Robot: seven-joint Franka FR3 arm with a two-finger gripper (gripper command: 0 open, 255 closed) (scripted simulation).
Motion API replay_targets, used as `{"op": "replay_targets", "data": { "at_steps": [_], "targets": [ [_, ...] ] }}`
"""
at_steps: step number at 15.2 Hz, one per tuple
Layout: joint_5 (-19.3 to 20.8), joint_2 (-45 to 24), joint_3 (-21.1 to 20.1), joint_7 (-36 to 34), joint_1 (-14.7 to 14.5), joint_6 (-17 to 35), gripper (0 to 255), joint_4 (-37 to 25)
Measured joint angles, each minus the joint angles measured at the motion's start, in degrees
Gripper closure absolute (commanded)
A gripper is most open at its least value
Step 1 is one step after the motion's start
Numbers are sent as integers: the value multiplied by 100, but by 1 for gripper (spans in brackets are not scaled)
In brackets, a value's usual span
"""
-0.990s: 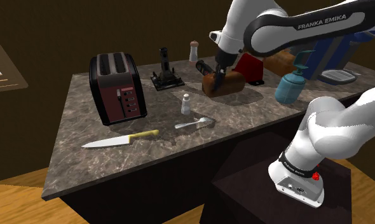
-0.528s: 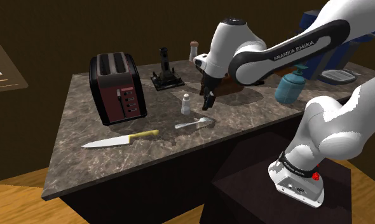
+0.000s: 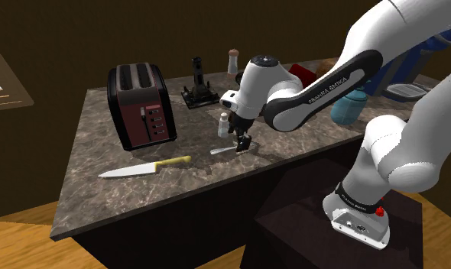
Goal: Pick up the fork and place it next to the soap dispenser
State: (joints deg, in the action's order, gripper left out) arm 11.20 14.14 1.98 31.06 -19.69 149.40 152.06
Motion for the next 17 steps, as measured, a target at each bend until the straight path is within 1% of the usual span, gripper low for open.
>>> {"op": "replay_targets", "data": {
  "at_steps": [6, 12, 13, 17],
  "targets": [
    [147, -489, 3, -82, 66, 546, 0, 54],
    [165, -560, 2, -98, 73, 609, 0, 43],
    [165, -560, 2, -98, 73, 609, 255, 43],
    [166, -552, 3, -95, 74, 607, 255, 39]
  ]
}}
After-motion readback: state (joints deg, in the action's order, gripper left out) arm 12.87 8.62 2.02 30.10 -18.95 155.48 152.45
